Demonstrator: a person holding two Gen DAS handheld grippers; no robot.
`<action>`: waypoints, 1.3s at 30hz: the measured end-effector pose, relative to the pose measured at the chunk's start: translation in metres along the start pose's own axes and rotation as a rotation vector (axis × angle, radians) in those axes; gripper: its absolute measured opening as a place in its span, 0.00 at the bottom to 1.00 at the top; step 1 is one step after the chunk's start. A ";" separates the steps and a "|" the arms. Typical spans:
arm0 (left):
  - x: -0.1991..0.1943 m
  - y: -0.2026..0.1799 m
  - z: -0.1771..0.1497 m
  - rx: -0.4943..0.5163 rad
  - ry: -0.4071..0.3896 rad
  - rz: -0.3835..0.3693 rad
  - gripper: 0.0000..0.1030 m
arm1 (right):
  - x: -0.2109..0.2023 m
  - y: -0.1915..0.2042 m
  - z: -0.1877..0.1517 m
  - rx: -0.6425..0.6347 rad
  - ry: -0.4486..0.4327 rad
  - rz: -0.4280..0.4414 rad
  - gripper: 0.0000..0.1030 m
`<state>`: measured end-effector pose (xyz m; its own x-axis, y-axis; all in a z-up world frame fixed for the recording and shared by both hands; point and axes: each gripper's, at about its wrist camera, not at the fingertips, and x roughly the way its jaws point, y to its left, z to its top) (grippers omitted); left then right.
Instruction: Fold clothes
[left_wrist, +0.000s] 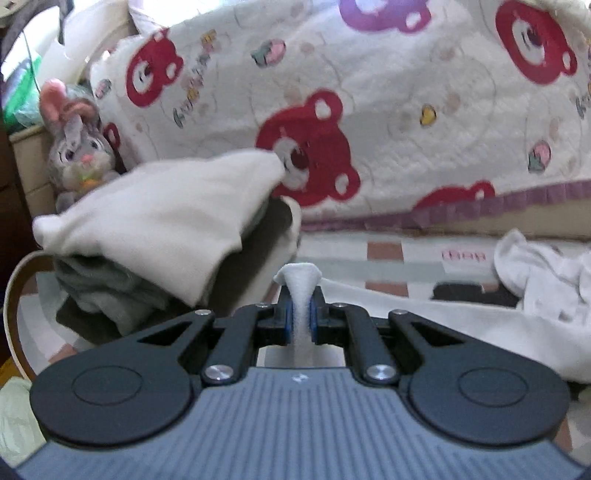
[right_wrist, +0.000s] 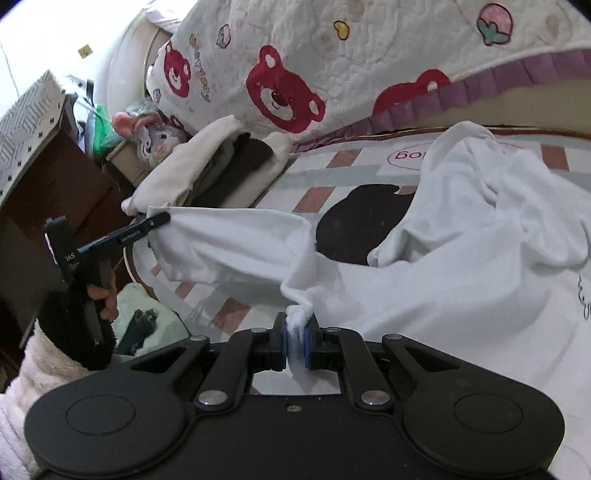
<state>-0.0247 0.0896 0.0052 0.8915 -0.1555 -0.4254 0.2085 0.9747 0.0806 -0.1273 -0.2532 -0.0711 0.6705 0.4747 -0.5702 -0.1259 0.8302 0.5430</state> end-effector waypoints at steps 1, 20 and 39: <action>-0.001 0.001 0.003 0.004 -0.026 0.000 0.08 | -0.004 0.000 0.000 0.009 -0.009 0.007 0.10; 0.037 0.062 -0.023 -0.050 0.237 0.362 0.12 | 0.078 0.097 -0.003 -0.110 0.321 0.216 0.10; 0.004 -0.035 -0.042 -0.156 0.353 -0.345 0.33 | 0.075 0.090 -0.007 -0.103 0.347 0.318 0.16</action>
<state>-0.0449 0.0620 -0.0368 0.5859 -0.4348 -0.6839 0.3804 0.8927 -0.2417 -0.0934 -0.1411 -0.0691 0.3053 0.7646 -0.5676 -0.3683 0.6445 0.6701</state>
